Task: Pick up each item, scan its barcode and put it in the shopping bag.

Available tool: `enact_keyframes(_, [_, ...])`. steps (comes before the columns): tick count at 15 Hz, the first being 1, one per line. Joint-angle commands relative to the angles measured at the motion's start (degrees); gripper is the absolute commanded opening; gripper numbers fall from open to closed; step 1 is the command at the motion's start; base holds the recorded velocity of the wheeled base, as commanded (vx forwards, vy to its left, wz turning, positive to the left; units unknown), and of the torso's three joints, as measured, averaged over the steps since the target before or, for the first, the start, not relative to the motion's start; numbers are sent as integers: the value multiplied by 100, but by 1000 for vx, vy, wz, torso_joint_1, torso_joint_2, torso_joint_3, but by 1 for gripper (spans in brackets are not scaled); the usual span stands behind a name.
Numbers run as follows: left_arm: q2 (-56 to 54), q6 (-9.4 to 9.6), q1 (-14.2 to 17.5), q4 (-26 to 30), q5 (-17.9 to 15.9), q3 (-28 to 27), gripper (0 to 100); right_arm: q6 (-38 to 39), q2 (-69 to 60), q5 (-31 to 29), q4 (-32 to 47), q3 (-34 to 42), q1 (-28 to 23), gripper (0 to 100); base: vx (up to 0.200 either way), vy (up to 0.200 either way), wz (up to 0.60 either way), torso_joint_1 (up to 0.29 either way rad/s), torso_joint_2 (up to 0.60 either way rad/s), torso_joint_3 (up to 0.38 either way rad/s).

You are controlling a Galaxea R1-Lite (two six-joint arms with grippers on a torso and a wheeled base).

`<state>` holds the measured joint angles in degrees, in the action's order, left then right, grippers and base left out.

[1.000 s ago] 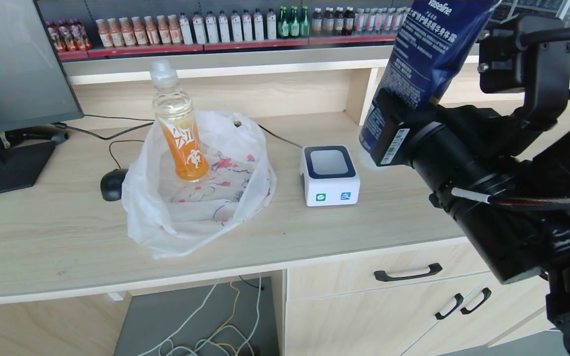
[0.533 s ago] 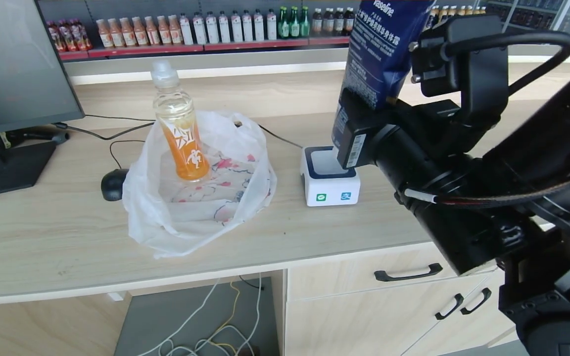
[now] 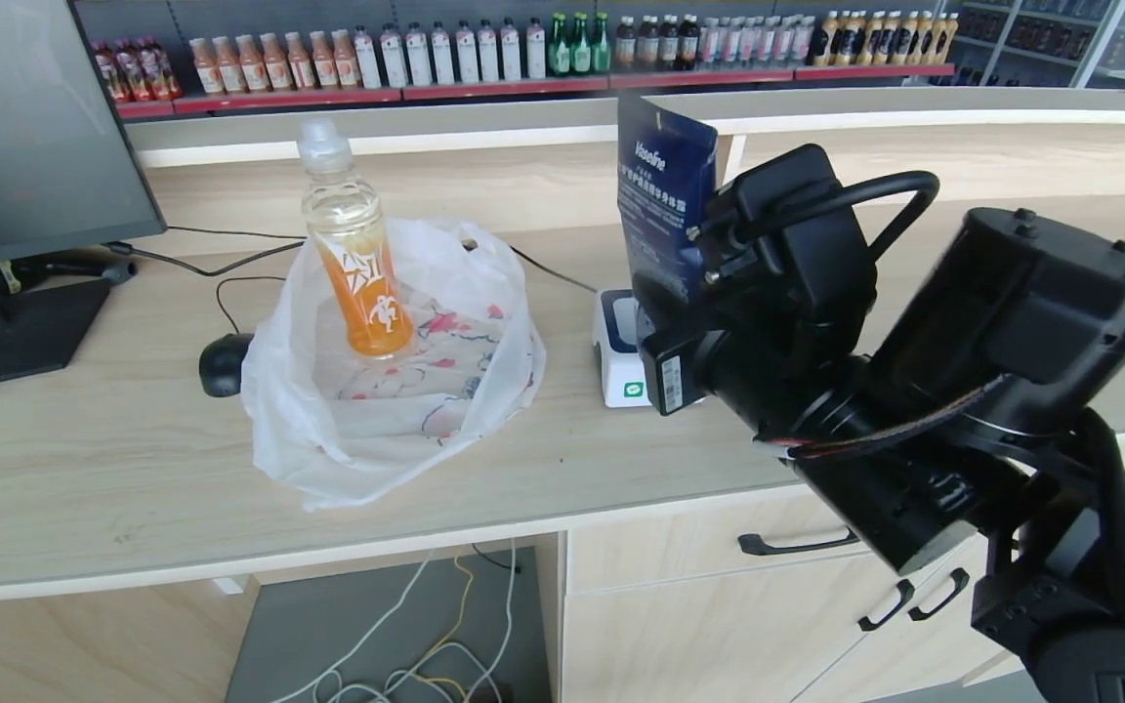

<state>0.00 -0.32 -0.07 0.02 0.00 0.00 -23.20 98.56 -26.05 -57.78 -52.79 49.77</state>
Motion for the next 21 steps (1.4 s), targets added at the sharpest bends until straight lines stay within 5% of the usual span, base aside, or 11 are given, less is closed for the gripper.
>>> enact_keyframes(1, [0, -3, 7, -2, 0, 0, 100, -9, -100, 21, 4, 40, -73, 0, 0, 0, 0, 0, 0, 0])
enact_keyframes(11, [0, -3, 7, -2, 0, 0, 100, -466, -30, 478, 821, -426, -451, 0, 0, 0, 0, 0, 0, 0])
enact_keyframes(16, [0, -3, 7, -2, 0, 0, 100, -2013, 418, 469, 830, -1217, -688, 0, 0, 0, 0, 0, 0, 0])
enact_keyframes(21, [0, -3, 7, -2, 0, 0, 100, -2611, 717, 311, 830, -1542, -644, 0, 0, 0, 0, 0, 0, 0])
